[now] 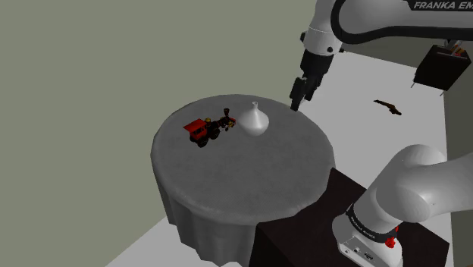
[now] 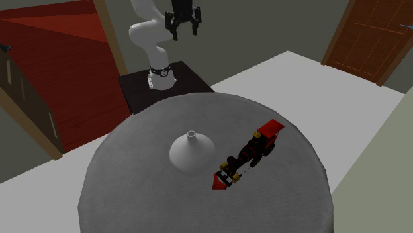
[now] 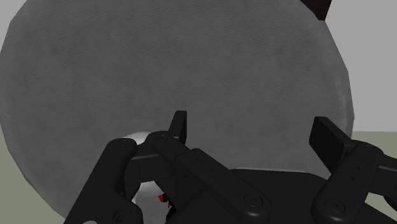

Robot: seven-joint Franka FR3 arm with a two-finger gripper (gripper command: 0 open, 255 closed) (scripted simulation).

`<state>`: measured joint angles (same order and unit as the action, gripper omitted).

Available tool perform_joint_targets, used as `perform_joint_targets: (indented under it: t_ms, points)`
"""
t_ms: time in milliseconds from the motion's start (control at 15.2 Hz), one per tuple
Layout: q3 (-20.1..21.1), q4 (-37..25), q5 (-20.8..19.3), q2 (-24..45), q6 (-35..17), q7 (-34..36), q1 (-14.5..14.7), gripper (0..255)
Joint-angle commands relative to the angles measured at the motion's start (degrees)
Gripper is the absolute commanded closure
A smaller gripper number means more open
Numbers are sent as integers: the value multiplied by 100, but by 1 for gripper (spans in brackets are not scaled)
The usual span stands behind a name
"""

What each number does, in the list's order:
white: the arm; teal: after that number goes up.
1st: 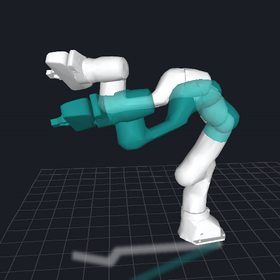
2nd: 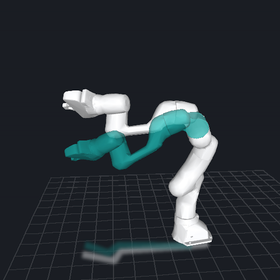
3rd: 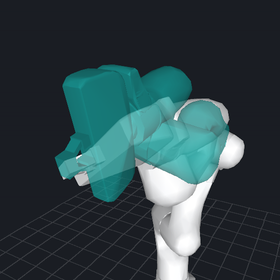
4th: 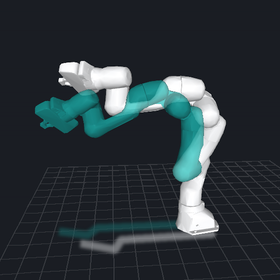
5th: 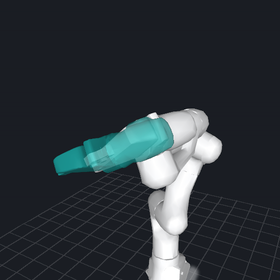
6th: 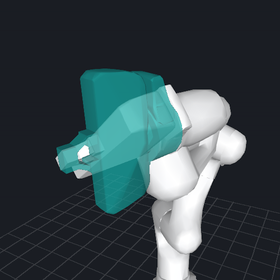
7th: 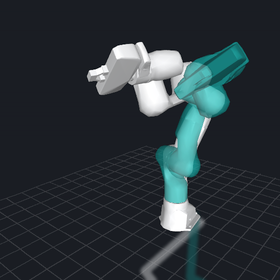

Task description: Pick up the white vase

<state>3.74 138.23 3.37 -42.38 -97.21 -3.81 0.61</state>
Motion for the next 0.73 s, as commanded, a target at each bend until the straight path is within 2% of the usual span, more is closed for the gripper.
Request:
perform_joint_targets:
  t_ms: [0, 660]
  points:
    - [0, 0, 0, 0, 0, 0, 0, 0]
    - [-395, -622, -277, 2000, -1333, -571, -245, 0]
